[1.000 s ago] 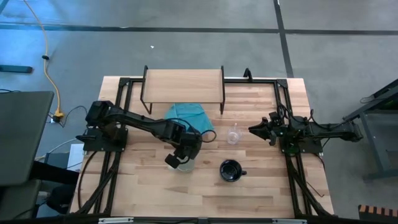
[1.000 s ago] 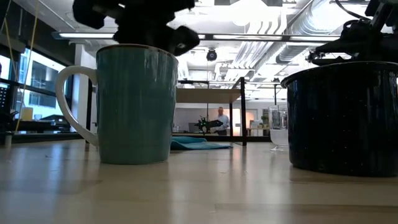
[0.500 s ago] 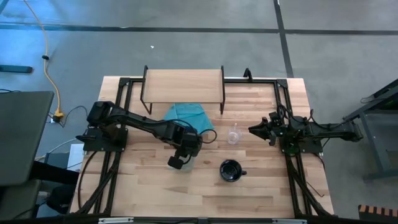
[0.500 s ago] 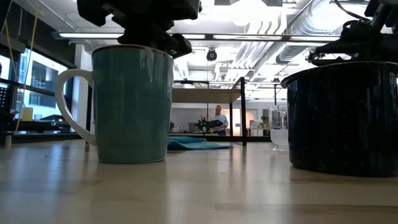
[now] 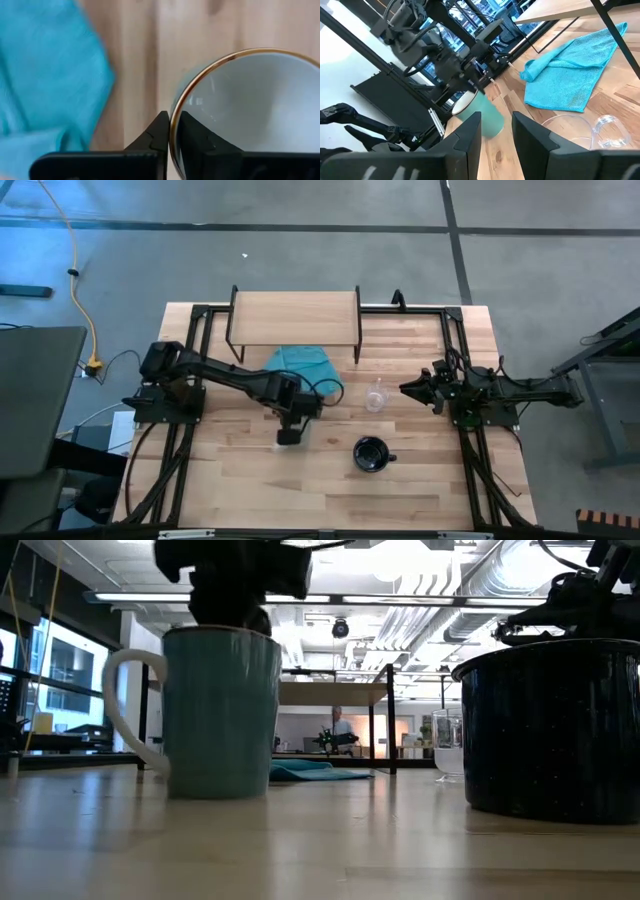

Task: Stack small to large cups/mugs on shelf
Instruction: Put the light blue mug on the shelf

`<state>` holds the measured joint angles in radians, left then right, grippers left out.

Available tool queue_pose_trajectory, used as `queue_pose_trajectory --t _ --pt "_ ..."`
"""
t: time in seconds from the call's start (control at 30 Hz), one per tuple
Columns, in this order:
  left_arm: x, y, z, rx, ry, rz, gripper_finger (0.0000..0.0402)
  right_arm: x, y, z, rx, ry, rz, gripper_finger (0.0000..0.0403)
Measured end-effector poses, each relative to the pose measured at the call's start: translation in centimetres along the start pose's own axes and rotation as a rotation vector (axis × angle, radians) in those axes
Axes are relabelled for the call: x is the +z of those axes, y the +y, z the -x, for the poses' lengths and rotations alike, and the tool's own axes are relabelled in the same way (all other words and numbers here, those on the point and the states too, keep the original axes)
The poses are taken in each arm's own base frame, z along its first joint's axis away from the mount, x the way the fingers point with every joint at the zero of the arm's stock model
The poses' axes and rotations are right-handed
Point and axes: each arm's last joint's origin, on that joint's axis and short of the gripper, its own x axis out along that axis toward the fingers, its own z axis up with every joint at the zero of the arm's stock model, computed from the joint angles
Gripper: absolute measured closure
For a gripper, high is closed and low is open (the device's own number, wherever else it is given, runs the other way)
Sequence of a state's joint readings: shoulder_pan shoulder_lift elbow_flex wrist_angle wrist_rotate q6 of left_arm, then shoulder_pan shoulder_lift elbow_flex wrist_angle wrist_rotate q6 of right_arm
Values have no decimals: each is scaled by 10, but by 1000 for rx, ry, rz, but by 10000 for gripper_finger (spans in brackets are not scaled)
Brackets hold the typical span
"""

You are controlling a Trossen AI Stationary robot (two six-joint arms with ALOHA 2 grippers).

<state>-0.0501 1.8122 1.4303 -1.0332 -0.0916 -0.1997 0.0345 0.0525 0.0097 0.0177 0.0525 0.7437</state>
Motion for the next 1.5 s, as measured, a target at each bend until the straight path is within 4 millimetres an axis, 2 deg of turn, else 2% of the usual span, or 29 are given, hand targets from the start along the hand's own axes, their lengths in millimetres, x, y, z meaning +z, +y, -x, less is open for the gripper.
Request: queue_pose_trajectory --t 0.27,0.43,0.83,1.1,1.5 --pt "-5 16 2 36 60 223 387 0 0 0 0 0 1 302" --pt "-6 20 1 27 81 233 376 0 0 0 6 7 2 302" --pt "-6 19 -1 29 78 91 315 0 0 0 8 10 1 302" --pt "-5 18 -1 17 76 -146 275 0 0 0 10 13 -7 302" --pt "5 17 0 18 -25 -314 287 0 0 0 10 12 -7 302"
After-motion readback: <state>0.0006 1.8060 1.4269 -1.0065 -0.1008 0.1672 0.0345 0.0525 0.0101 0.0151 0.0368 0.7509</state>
